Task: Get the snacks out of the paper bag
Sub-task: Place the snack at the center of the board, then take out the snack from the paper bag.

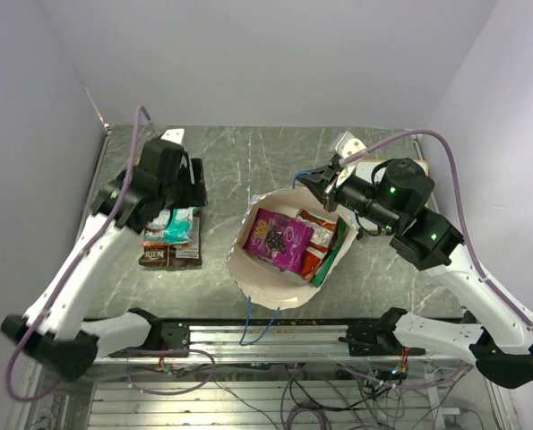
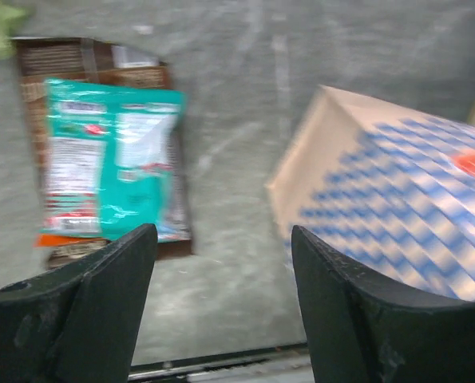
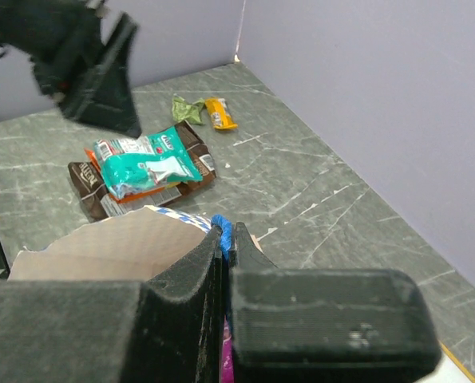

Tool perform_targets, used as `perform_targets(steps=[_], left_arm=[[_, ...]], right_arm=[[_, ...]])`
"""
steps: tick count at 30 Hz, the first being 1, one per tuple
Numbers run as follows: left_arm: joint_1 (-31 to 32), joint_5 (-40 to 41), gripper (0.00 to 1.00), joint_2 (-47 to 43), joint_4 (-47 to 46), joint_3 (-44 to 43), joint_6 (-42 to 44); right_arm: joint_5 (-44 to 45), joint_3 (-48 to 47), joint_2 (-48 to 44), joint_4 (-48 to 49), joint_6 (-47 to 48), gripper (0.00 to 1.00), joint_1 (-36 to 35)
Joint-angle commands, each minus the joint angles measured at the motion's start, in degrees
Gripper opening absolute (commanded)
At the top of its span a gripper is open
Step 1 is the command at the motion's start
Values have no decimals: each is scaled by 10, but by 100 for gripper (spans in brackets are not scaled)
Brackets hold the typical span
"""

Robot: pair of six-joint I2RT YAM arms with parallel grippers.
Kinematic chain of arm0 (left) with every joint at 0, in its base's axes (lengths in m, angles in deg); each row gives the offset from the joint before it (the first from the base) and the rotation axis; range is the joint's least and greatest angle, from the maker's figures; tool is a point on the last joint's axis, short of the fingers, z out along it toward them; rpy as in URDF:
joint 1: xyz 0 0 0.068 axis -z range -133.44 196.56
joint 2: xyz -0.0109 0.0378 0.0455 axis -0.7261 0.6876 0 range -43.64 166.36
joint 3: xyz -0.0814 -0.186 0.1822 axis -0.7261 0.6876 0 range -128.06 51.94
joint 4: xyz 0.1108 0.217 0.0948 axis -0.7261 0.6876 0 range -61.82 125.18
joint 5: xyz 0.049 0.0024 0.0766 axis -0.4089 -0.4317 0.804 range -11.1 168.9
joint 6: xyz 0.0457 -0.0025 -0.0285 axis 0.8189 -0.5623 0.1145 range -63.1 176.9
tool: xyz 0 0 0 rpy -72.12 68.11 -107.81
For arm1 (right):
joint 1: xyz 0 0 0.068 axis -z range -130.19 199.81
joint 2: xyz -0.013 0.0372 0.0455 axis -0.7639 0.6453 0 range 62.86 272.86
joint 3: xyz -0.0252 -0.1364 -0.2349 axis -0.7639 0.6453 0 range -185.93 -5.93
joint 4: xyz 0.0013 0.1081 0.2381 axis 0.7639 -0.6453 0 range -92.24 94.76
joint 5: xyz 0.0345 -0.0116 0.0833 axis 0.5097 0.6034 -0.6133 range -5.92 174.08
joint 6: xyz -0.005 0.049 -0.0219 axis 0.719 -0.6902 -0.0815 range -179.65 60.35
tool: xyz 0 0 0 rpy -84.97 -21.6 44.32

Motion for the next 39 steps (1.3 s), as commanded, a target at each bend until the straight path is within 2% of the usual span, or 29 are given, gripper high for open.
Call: perform_targets(steps=[1, 6, 9, 15, 18, 21, 24, 28, 33, 39], left_arm=[[68, -107, 78, -86, -92, 64, -121], [163, -69, 75, -111, -118, 56, -178], [258, -16, 81, -111, -127, 54, -219], [496, 183, 79, -50, -150, 43, -242], [562, 262, 73, 26, -141, 17, -213], [567, 287, 69, 78, -193, 31, -168], [566, 286, 73, 109, -298, 69, -112], [555, 292, 76, 155, -402, 130, -83], [523, 271, 68, 222, -469, 162, -78], [486, 283, 83, 317, -476, 130, -66]], right_arm=[[-9, -2, -19, 41, -9, 0, -3], [7, -6, -12, 38, -16, 0, -3], [15, -2, -7, 42, -10, 0, -3], [34, 0, -1, 58, -23, 0, -3], [46, 3, -4, 63, -32, 0, -3], [51, 3, -9, 61, -31, 0, -3], [57, -1, -13, 52, -30, 0, -3], [62, -6, -17, 43, -26, 0, -3], [60, -24, -17, 20, -22, 0, -3], [58, -45, -12, -4, -16, 0, -3]])
